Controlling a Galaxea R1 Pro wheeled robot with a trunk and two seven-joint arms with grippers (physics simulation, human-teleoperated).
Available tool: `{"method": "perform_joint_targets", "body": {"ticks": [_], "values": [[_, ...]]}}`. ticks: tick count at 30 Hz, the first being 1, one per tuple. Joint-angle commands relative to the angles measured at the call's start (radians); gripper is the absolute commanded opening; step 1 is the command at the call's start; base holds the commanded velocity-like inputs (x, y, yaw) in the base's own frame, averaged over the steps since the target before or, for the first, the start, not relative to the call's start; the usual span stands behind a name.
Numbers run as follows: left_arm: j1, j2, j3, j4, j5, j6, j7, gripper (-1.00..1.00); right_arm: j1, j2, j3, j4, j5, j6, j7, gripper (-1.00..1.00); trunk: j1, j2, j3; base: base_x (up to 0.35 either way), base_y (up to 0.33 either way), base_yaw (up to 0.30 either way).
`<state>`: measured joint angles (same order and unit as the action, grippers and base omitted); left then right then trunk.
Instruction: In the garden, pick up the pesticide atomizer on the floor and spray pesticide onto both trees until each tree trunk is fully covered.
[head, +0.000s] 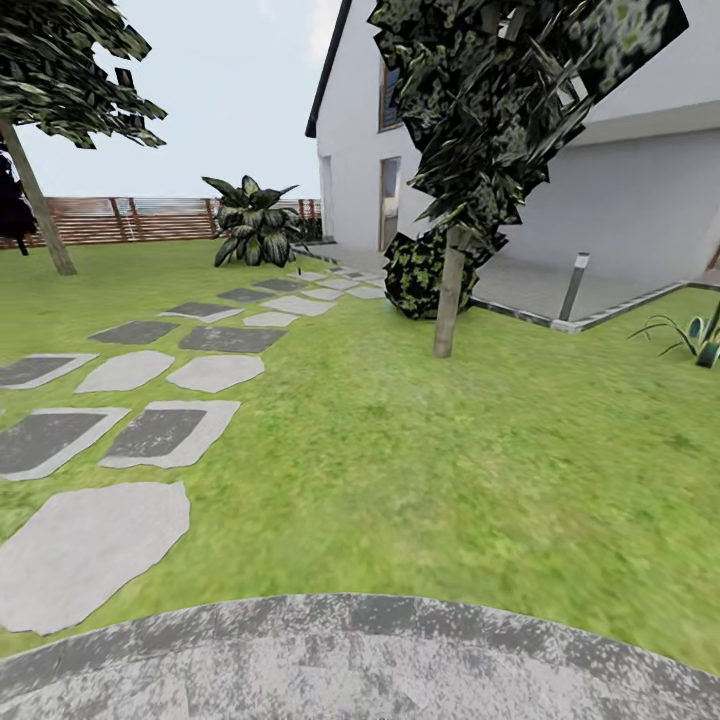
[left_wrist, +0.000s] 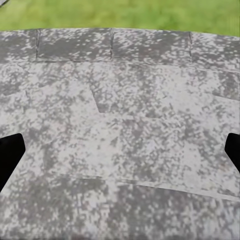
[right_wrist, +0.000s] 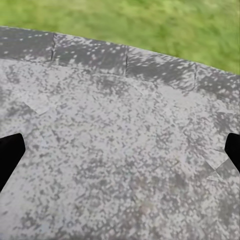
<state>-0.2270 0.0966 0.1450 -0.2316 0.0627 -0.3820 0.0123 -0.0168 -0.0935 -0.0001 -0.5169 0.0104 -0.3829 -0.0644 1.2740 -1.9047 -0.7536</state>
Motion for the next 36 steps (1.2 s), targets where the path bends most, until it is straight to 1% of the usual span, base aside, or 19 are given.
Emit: {"method": "perform_joint_targets", "body": {"ticks": [1, 36], "values": [[0.000, 0.000, 0.000, 0.000, 0.000, -0.001, 0.000, 1.00, 0.000, 0.001, 0.000, 0.000, 0.000, 0.000, 0.000, 1.00, 0.004, -0.007, -0.005, 0.000, 0.000, 0.192], [0.000, 0.000, 0.000, 0.000, 0.000, -0.001, 0.000, 1.00, 0.000, 0.001, 0.002, 0.002, 0.000, 0.001, 0.000, 1.00, 0.138, -0.252, -0.158, 0.000, 0.000, 0.182]]}}
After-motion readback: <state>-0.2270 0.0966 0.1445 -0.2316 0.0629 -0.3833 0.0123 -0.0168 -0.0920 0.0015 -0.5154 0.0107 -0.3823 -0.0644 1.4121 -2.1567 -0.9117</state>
